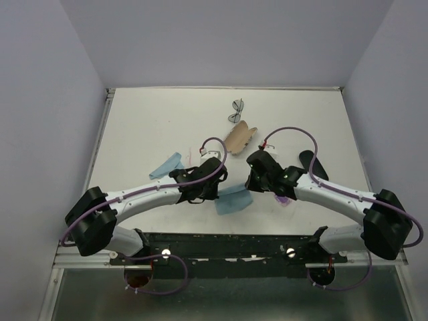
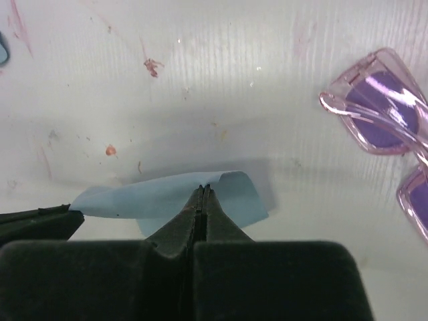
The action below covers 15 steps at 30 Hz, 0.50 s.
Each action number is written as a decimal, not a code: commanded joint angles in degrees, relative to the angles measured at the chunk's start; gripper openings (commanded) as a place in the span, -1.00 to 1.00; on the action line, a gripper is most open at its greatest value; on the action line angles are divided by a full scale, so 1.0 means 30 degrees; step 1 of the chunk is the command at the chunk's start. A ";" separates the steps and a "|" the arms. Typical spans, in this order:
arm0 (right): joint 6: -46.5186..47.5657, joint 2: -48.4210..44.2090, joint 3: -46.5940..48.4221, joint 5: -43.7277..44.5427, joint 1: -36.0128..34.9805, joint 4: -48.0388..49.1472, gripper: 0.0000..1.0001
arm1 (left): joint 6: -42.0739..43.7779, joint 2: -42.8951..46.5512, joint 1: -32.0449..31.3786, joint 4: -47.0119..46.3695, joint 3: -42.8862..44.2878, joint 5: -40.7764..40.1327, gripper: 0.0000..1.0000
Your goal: Organize the sunglasses
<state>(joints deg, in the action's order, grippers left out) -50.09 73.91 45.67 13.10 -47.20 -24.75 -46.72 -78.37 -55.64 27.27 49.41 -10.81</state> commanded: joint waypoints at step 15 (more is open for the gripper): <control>0.2485 0.5012 0.2999 -0.0177 0.1524 0.1720 -0.99 | 0.1481 -0.3321 0.2257 -0.0620 0.1697 0.1402 -1.00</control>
<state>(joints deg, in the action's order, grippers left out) -44.47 87.77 53.32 14.44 -43.18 -18.57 -43.99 -89.21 -48.93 27.09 54.83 -10.26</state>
